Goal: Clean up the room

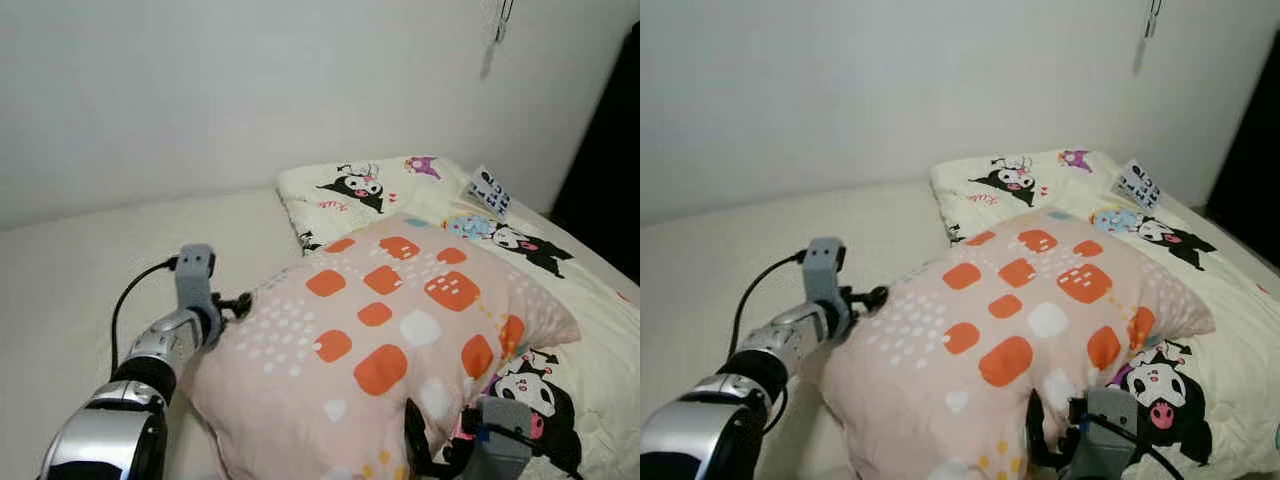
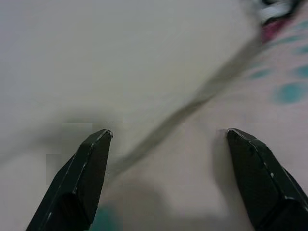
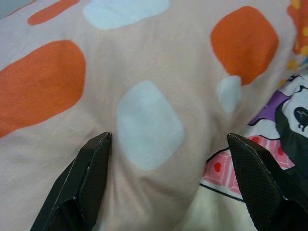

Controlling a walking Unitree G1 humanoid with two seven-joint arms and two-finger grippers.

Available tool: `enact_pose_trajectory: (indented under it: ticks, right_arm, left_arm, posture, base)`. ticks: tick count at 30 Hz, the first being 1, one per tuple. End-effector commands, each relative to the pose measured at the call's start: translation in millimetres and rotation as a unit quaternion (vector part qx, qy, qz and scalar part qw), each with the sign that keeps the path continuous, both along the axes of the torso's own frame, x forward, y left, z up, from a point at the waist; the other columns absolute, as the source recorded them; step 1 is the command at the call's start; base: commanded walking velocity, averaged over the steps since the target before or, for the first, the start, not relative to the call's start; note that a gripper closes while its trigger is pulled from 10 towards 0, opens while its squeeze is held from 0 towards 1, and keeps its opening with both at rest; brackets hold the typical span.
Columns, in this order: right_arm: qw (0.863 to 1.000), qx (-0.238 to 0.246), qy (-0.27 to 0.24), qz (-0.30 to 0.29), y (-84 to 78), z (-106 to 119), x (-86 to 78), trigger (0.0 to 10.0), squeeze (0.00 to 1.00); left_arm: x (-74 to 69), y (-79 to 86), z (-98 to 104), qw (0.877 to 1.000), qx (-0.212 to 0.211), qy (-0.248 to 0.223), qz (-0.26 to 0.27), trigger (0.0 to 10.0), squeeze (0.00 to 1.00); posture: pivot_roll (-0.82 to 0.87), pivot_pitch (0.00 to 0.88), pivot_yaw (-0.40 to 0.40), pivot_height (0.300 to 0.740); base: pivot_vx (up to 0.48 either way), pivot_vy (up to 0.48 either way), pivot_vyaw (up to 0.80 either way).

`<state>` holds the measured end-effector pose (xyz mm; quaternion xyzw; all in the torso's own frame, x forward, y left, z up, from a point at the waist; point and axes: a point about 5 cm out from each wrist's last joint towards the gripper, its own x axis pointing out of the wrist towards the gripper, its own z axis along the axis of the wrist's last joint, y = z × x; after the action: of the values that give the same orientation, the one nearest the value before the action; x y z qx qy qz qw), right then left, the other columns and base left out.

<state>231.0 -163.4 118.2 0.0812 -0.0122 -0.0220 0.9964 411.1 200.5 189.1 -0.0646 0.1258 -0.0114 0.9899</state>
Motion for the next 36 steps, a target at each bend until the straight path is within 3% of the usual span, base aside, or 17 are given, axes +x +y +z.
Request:
enact_pose_trajectory:
  ticks: [1, 3, 5, 8, 11, 13, 16, 17, 18, 20, 23, 27, 31, 32, 33, 36]
  right_arm:
    - [1.0, 0.002, 0.019, -0.008, -2.1, -9.5, -3.6, 10.0, 0.0]
    - [1.0, 0.002, 0.018, -0.01, -1.3, -9.9, -4.8, 10.0, 0.0]
    - [1.0, 0.002, 0.018, -0.01, -1.3, -9.9, -4.8, 10.0, 0.0]
    - [1.0, 0.007, 0.02, -0.007, -0.1, -10.9, -5.4, 10.0, 0.0]
    - [1.0, 0.009, 0.021, -0.006, 0.2, -11.1, -5.4, 10.0, 0.0]
    - [1.0, 0.013, 0.023, -0.002, 1.3, -11.9, -4.6, 10.0, 0.0]
    - [1.0, 0.014, 0.024, -0.001, 1.6, -12.3, -4.2, 10.0, 0.0]
    - [1.0, 0.015, 0.025, -0.001, 1.9, -13.0, -3.8, 10.0, 0.0]
    - [1.0, 0.016, 0.026, 0.001, 2.3, -13.5, -3.4, 10.0, 0.0]
    - [1.0, 0.015, 0.027, 0.004, 3.0, -13.5, -2.3, 10.0, 0.0]
    - [1.0, 0.014, 0.025, 0.004, 2.7, -12.4, -1.4, 10.0, 0.0]
    - [1.0, 0.015, 0.024, 0.003, 1.7, -11.5, -1.0, 10.0, 0.0]
    - [1.0, 0.023, 0.012, -0.016, -7.5, -5.7, 6.2, 10.0, 0.0]
    - [0.999, 0.022, 0.009, -0.022, -10.8, -3.6, 9.4, 10.0, 0.0]
    - [0.999, 0.022, 0.006, -0.027, -13.4, -2.1, 12.1, 10.0, 0.0]
    - [0.999, 0.022, 0.004, -0.032, -16.0, -0.9, 14.6, 10.0, 0.0]
  left_arm:
    - [-8.1, 13.0, -17.7, 0.998, -0.022, 0.052, 0.0, 10.0, 0.11]
    - [-11.6, 15.6, -20.6, 0.993, -0.09, 0.065, -0.027, 10.0, 0.16]
    - [-11.6, 15.6, -20.6, 0.993, -0.09, 0.065, -0.027, 10.0, 0.16]
    - [-16.1, 28.5, -14.8, 0.978, -0.199, 0.051, -0.043, 10.0, 0.07]
    - [-18.2, 32.6, -15.1, 0.974, -0.215, 0.054, -0.045, 10.0, 0.03]
    - [-25.1, 38.5, -23.2, 0.962, -0.257, 0.073, -0.05, 10.0, 0.0]
    - [-27.7, 39.3, -26.4, 0.957, -0.273, 0.08, -0.054, 10.0, 0.0]
    - [-31.1, 38.4, -32.1, 0.95, -0.291, 0.093, -0.062, 10.0, 0.0]
    - [-34.7, 35.7, -39.5, 0.946, -0.296, 0.108, -0.075, 10.0, 0.0]
    - [-40.9, 31.6, -58.0, 0.955, -0.251, 0.135, -0.088, 10.0, 0.0]
    - [-43.3, 28.1, -67.5, 0.959, -0.228, 0.141, -0.09, 10.0, 0.0]
    - [-43.2, 26.7, -68.7, 0.959, -0.231, 0.138, -0.089, 10.0, 0.0]
    - [-42.2, 15.0, -71.1, 0.958, -0.234, 0.117, -0.12, 9.8, 0.0]
    - [-41.9, 11.4, -70.8, 0.957, -0.234, 0.112, -0.132, 4.2, 0.0]
    - [-41.7, 9.3, -70.2, 0.955, -0.236, 0.109, -0.141, 0.0, 0.0]
    - [-41.7, 7.4, -69.1, 0.953, -0.24, 0.105, -0.152, 0.0, 0.0]
  posture:
    - [-0.02, 0.253, 0.052, 0.575]
    - [-0.02, 0.25, 0.054, 0.575]
    - [-0.02, 0.25, 0.054, 0.575]
    - [-0.01, 0.246, 0.055, 0.575]
    - [-0.01, 0.245, 0.055, 0.575]
    - [0.0, 0.243, 0.052, 0.575]
    - [0.0, 0.243, 0.052, 0.575]
    - [0.0, 0.242, 0.048, 0.575]
    - [0.0, 0.245, 0.045, 0.575]
    - [0.0, 0.248, 0.042, 0.575]
    - [0.0, 0.25, 0.042, 0.575]
    - [0.0, 0.251, 0.042, 0.575]
    - [0.0, 0.254, 0.043, 0.575]
    - [0.0, 0.256, 0.043, 0.575]
    - [0.0, 0.255, 0.043, 0.575]
    - [0.0, 0.256, 0.043, 0.575]
  base:
    - [0.0, 0.0, 0.0]
    - [0.0, 0.0, 0.0]
    - [0.0, 0.0, 0.0]
    - [0.0, 0.0, 0.0]
    - [0.0, 0.0, 0.0]
    - [0.0, 0.0, 0.0]
    - [0.0, 0.0, 0.0]
    - [0.0, 0.0, 0.0]
    - [0.0, 0.0, 0.0]
    - [0.0, 0.0, 0.0]
    - [0.0, 0.0, 0.0]
    - [0.0, 0.0, 0.0]
    - [0.0, 0.0, 0.0]
    - [0.0, 0.0, 0.0]
    - [0.0, 0.0, 0.0]
    - [0.0, 0.0, 0.0]
